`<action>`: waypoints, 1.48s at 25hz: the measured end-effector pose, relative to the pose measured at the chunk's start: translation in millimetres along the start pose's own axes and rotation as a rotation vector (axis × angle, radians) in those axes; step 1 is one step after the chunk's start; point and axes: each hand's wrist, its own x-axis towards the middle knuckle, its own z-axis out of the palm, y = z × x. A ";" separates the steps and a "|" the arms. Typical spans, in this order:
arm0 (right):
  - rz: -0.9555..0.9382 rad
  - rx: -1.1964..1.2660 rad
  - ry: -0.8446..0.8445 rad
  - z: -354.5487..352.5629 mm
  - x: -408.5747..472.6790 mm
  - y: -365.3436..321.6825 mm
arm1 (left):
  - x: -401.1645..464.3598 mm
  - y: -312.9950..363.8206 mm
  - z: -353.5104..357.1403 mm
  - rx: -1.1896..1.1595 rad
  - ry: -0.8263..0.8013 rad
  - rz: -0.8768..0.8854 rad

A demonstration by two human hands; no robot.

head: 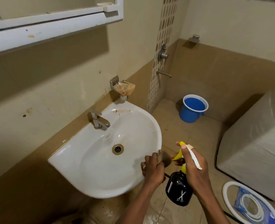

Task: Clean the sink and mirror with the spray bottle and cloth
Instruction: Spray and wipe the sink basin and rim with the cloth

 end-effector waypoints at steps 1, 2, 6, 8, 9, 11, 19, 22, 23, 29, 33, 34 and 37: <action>0.016 -0.033 -0.008 0.0 6.1 -1.3 | 1.0 11.6 -3.3 -0.205 -0.093 -0.039; 0.028 -0.064 -0.030 0.2 11.9 -2.5 | 4.7 15.0 -8.9 -0.429 -0.142 -0.094; 0.018 -0.131 -0.161 12.7 23.9 -0.1 | 18.3 -9.8 -59.0 -0.991 0.049 -0.266; 0.060 -0.146 -0.275 31.8 19.5 3.3 | 37.4 -38.6 -88.5 -1.136 0.262 -0.302; 0.082 -0.182 -0.329 43.6 15.6 5.8 | 45.0 -50.0 -102.6 -1.146 0.374 -0.330; 0.105 -0.252 -0.416 69.1 8.1 17.7 | 50.2 -66.1 -120.4 -1.144 0.554 -0.352; 0.257 -0.267 -0.429 115.4 8.6 45.2 | 50.1 -97.2 -113.8 -1.016 0.832 -0.319; 0.280 -0.256 -0.354 108.2 13.3 44.6 | 63.4 -98.8 -102.9 -0.844 0.821 -0.284; 0.271 -0.248 -0.318 104.6 15.6 42.5 | 71.0 -98.6 -99.5 -0.773 0.811 -0.283; 0.205 -0.242 -0.153 74.5 33.7 29.1 | 111.5 -68.4 -71.3 -0.515 0.705 -0.376; 0.214 -0.244 -0.103 58.3 48.5 27.1 | 131.9 -54.0 -49.6 -0.611 0.619 -0.360; 0.233 -0.242 -0.107 55.9 51.2 27.3 | 134.9 -48.7 -44.1 -0.646 0.596 -0.358; 0.272 -0.226 -0.104 49.8 59.7 30.6 | 152.9 -51.5 -24.3 -0.650 0.548 -0.339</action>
